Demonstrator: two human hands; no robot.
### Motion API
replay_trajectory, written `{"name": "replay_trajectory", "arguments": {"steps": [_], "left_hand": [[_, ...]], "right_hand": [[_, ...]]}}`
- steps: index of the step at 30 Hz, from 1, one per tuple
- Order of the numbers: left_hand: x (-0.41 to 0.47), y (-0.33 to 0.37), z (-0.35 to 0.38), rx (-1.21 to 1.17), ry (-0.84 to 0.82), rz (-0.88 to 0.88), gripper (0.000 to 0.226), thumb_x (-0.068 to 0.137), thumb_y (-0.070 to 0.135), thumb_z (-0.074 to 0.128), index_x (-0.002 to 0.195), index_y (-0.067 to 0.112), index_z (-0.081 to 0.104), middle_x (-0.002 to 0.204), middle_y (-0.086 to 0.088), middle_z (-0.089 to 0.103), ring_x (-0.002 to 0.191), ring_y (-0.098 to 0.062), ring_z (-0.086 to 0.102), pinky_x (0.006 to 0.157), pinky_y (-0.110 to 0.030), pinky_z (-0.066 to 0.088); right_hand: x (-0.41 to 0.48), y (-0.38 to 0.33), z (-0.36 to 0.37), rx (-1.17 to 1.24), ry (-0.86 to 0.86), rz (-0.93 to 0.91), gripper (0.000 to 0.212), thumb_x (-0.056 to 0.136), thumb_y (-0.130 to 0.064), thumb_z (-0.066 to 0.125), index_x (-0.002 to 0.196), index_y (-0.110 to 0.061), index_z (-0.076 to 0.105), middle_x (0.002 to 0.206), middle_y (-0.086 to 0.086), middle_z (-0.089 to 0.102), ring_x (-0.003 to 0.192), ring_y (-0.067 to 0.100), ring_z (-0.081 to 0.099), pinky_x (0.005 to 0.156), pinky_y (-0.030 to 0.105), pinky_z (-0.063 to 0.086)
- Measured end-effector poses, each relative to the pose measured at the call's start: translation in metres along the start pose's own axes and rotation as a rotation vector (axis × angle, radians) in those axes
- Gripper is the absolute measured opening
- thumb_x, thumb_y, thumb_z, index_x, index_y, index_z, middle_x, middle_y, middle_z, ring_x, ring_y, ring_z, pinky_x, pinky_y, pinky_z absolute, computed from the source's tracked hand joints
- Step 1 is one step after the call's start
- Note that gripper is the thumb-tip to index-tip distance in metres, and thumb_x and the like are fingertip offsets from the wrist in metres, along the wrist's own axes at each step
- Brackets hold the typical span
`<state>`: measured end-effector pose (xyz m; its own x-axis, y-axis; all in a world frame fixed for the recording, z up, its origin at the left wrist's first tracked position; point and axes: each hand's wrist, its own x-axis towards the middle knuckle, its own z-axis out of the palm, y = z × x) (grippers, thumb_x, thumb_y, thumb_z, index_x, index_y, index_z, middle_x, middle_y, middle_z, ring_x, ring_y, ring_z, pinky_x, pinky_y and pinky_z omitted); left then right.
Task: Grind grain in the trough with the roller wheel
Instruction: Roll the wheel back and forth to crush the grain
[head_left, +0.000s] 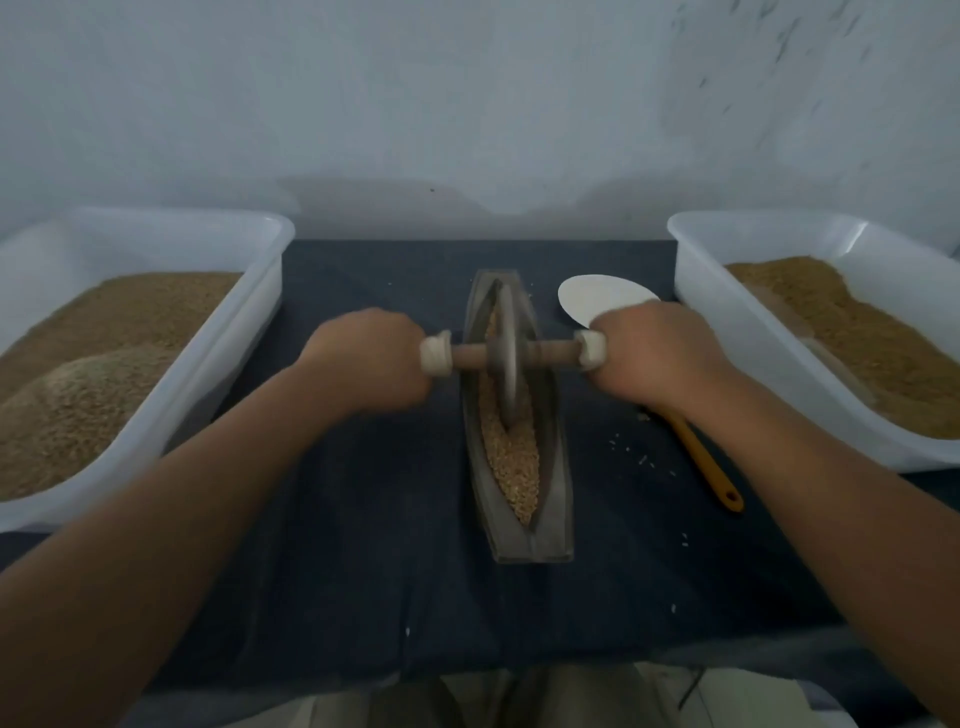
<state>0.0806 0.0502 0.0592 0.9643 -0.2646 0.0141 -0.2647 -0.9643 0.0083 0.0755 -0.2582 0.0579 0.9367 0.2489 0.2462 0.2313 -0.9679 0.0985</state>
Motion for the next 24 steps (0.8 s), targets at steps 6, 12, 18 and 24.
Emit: {"name": "replay_trajectory", "arguments": {"steps": [6,12,18,24], "left_hand": [[0.035,0.005,-0.015,0.028,0.052,-0.02,0.022,0.081,0.043,0.063,0.074,0.022,0.06,0.074,0.004,0.061,0.07,-0.023,0.062,0.067,-0.035,0.051],[-0.05,-0.006,0.011,-0.034,-0.043,0.112,0.026,0.068,0.052,0.055,0.064,0.027,0.057,0.059,0.012,0.057,0.054,-0.005,0.054,0.048,-0.023,0.035],[0.013,-0.002,0.004,0.025,0.037,-0.031,0.025,0.079,0.048,0.06,0.071,0.025,0.061,0.073,0.006,0.064,0.065,-0.018,0.061,0.061,-0.032,0.05],[0.022,0.002,-0.012,0.023,-0.002,0.004,0.021,0.08,0.044,0.062,0.073,0.024,0.06,0.076,0.005,0.063,0.07,-0.021,0.062,0.066,-0.035,0.051]], "right_hand": [[0.029,-0.003,0.003,0.025,0.013,0.108,0.019,0.077,-0.038,0.052,0.066,-0.024,0.049,0.064,-0.006,0.053,0.057,0.014,0.047,0.055,0.031,0.043],[-0.041,0.004,-0.023,0.075,-0.237,-0.113,0.036,0.06,-0.068,0.038,0.089,-0.06,0.057,0.074,-0.043,0.058,0.046,0.002,0.054,0.043,0.026,0.037],[0.008,-0.002,0.004,0.015,0.121,0.01,0.03,0.079,-0.047,0.052,0.06,-0.025,0.044,0.055,-0.007,0.046,0.049,0.011,0.041,0.047,0.026,0.033],[0.018,-0.002,-0.003,0.037,-0.068,0.079,0.026,0.082,-0.046,0.051,0.066,-0.024,0.052,0.066,-0.006,0.055,0.059,0.014,0.05,0.055,0.031,0.042]]}}
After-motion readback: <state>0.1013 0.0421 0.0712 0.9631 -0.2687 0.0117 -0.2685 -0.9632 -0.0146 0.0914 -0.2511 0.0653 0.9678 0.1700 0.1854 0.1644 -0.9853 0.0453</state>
